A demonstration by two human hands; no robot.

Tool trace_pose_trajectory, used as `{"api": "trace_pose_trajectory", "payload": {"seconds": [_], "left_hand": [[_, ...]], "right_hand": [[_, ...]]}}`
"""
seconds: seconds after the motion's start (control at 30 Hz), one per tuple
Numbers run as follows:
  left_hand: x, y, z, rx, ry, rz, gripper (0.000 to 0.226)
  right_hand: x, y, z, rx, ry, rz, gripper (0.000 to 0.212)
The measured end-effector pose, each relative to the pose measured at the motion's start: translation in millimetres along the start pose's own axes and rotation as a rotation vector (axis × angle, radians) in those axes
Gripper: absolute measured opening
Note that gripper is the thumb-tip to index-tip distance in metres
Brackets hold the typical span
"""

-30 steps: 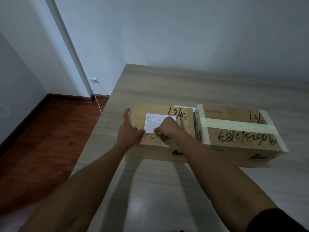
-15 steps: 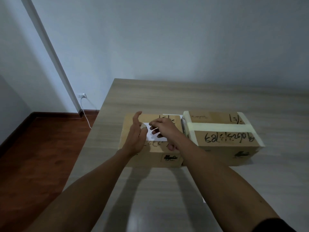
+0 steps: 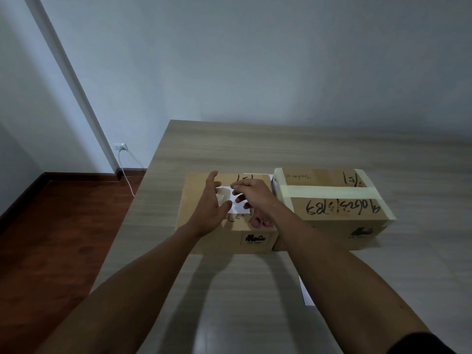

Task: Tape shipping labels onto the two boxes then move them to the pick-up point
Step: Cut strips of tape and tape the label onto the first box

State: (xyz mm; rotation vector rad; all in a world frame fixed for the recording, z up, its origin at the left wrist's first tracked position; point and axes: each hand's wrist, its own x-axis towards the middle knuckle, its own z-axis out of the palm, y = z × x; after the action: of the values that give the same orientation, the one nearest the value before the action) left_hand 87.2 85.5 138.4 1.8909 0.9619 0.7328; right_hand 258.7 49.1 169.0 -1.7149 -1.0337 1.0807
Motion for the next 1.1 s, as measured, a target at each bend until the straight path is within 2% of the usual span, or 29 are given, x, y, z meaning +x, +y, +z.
{"api": "trace_pose_trajectory", "payload": {"seconds": [0.23, 0.43, 0.63, 0.87, 1.1], "left_hand": [[1.6, 1.0, 9.0, -0.024, -0.001, -0.011, 0.091], [2.4, 0.6, 15.1, -0.047, -0.015, -0.043, 0.091], [4.5, -0.5, 20.2, -0.075, -0.007, -0.064, 0.089], [13.1, 8.4, 23.4, -0.172, 0.065, -0.146, 0.068], [22.3, 14.4, 24.1, -0.280, 0.124, -0.232, 0.047]], "right_hand": [[9.6, 0.5, -6.6, -0.032, -0.027, 0.026, 0.022], [14.0, 3.9, -11.5, -0.069, -0.053, -0.023, 0.011], [17.3, 2.2, -15.8, -0.104, -0.092, -0.032, 0.016], [23.3, -0.7, -16.1, -0.054, -0.021, -0.210, 0.008], [28.3, -14.4, -27.5, -0.033, -0.009, -0.285, 0.007]]}}
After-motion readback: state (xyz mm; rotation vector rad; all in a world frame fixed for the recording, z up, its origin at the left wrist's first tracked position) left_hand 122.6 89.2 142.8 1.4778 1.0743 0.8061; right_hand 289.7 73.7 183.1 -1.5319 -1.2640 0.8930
